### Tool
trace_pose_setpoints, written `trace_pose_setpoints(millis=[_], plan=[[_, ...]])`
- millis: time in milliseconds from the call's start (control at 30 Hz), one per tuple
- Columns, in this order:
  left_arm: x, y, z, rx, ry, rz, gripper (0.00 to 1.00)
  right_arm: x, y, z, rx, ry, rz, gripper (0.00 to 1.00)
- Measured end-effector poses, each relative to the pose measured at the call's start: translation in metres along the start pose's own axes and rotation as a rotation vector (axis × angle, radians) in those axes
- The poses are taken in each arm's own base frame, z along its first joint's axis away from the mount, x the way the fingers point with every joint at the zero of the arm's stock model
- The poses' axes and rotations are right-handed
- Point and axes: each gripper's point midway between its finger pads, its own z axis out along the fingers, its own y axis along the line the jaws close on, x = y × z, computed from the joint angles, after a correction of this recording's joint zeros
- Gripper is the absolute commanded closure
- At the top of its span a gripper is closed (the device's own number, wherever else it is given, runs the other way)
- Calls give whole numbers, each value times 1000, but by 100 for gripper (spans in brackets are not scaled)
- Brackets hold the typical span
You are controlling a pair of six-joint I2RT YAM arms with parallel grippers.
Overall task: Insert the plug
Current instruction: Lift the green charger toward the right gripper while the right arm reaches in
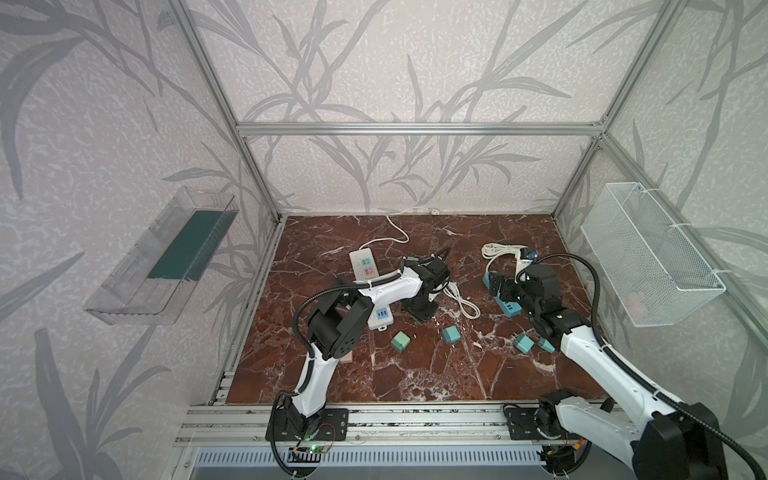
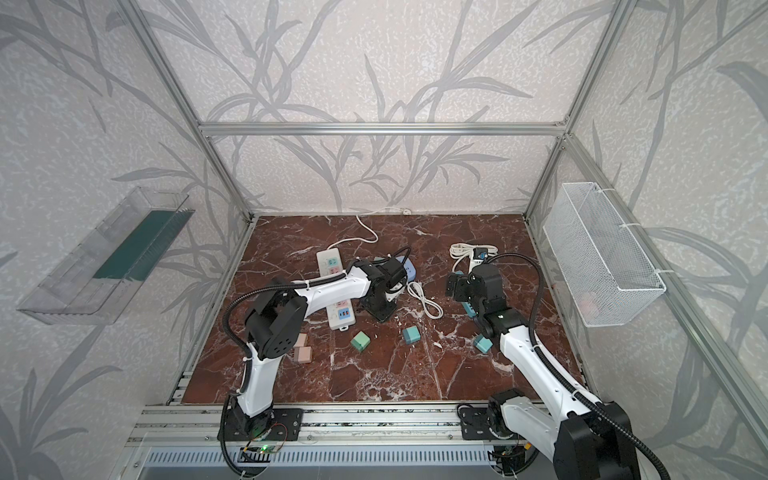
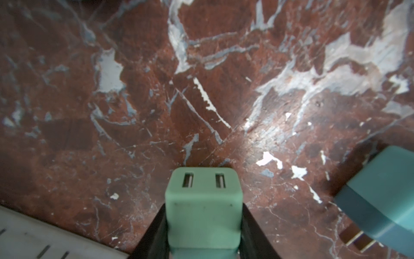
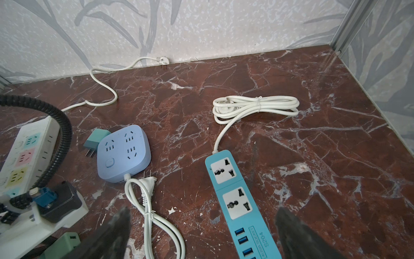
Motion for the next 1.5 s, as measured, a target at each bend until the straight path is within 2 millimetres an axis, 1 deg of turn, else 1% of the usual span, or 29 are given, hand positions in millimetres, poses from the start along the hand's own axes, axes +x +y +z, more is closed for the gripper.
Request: trace_pose_setpoints(millis=[33, 100, 167, 200, 300, 367, 400, 433, 500, 533, 633, 733, 800, 833, 933, 1033, 1067, 1100, 1133, 1167, 1233, 1300, 1400, 1500], plan=[[0, 0, 0, 1, 4, -2, 64, 1, 1, 0, -4, 3, 0, 0], [0, 0, 0, 2, 4, -2, 76, 2, 2, 2, -13, 10, 1, 0], [0, 0, 0, 2, 4, -2, 83, 4, 4, 3, -20, 17, 1, 4], [0, 0, 0, 2, 4, -1, 85, 5, 5, 3, -27, 21, 1, 7], [0, -1, -1, 6, 0, 3, 90, 7, 9, 6, -52, 32, -1, 24], [-2, -2, -5, 14, -14, 11, 92, 12, 14, 9, -81, 51, -5, 40], [-5, -3, -10, 16, -34, 18, 94, 14, 16, 11, -92, 61, -5, 50], [-8, -3, -15, 17, -59, 25, 96, 17, 20, 13, -112, 77, -5, 57], [-15, -2, -31, 12, -124, 39, 100, 19, 27, 16, -145, 97, -1, 67], [-19, 0, -40, 6, -162, 44, 100, 19, 30, 17, -160, 104, 0, 70], [-33, 2, -77, -9, -309, 60, 100, 14, 42, 21, -219, 127, 7, 70], [-41, 3, -102, -13, -440, 68, 100, 9, 60, 25, -299, 158, 11, 61], [-42, 1, -113, 1, -523, 79, 100, 3, 73, 27, -362, 186, 14, 52], [-40, -2, -116, 18, -569, 90, 100, 0, 80, 28, -391, 201, 19, 48], [-31, -13, -120, 69, -709, 140, 100, -15, 97, 25, -454, 221, 18, 47], [-21, -21, -118, 66, -843, 208, 100, -27, 112, 15, -496, 218, 9, 43], [-19, -21, -116, 55, -868, 226, 100, -29, 118, 11, -512, 223, 4, 41], [-16, -22, -114, 39, -891, 250, 100, -29, 126, 7, -533, 234, -6, 35], [-15, -23, -113, 25, -904, 272, 100, -28, 135, 1, -561, 248, -20, 32], [-17, -24, -115, 14, -916, 291, 100, -25, 144, -5, -589, 264, -32, 31], [-23, -26, -125, -10, -966, 327, 100, -16, 160, -15, -654, 299, -48, 30], [-28, -28, -136, -27, -1011, 352, 100, -6, 171, -23, -695, 340, -56, 30], [-32, -30, -149, -45, -1060, 375, 100, 3, 179, -30, -723, 373, -63, 32], [-33, -30, -153, -53, -1074, 388, 100, 9, 181, -33, -732, 403, -64, 37]])
